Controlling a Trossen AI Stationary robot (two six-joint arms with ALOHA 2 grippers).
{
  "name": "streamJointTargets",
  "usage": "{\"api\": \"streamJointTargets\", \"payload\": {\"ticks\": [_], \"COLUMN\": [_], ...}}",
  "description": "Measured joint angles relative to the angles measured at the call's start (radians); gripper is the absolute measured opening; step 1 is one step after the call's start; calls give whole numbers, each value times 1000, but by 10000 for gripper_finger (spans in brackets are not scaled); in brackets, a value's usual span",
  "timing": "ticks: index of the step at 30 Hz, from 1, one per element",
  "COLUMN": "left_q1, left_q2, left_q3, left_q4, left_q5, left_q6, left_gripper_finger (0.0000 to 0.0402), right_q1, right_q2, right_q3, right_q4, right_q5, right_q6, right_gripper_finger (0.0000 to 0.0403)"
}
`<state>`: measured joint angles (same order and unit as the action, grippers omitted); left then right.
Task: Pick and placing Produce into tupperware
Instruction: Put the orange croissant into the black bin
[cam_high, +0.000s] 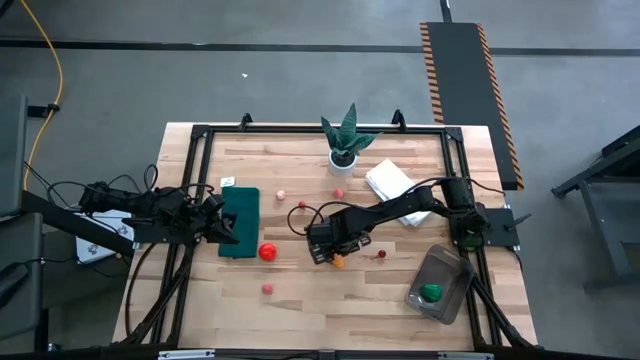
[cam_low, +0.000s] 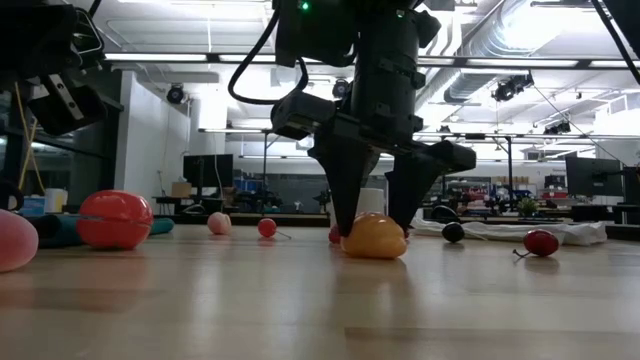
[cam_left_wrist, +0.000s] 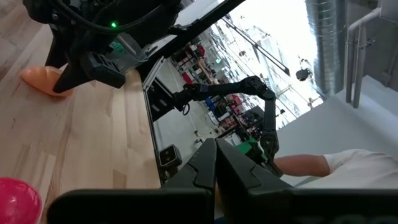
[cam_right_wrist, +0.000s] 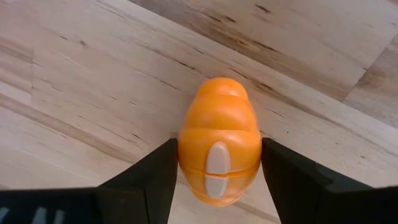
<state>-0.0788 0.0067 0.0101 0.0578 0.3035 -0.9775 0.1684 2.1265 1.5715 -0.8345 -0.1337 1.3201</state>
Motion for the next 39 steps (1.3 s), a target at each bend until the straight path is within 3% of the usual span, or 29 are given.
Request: {"api": "streamJointTargets", "payload": {"ticks": [15,39], "left_q1": [0,0], "left_q2": [0,0], "left_q3": [0,0], "left_q4": [0,0], "left_q5": [0,0], "left_q6": [0,2], "left_gripper_finger": [1,1], "right_q1": [0,-51], "right_q2": [0,-2], "right_q3": [8,342], "right_q4": [-16,-237], "right_q5": [0,27], "right_q6": [-2,-144], "right_gripper_finger": [204,204]}}
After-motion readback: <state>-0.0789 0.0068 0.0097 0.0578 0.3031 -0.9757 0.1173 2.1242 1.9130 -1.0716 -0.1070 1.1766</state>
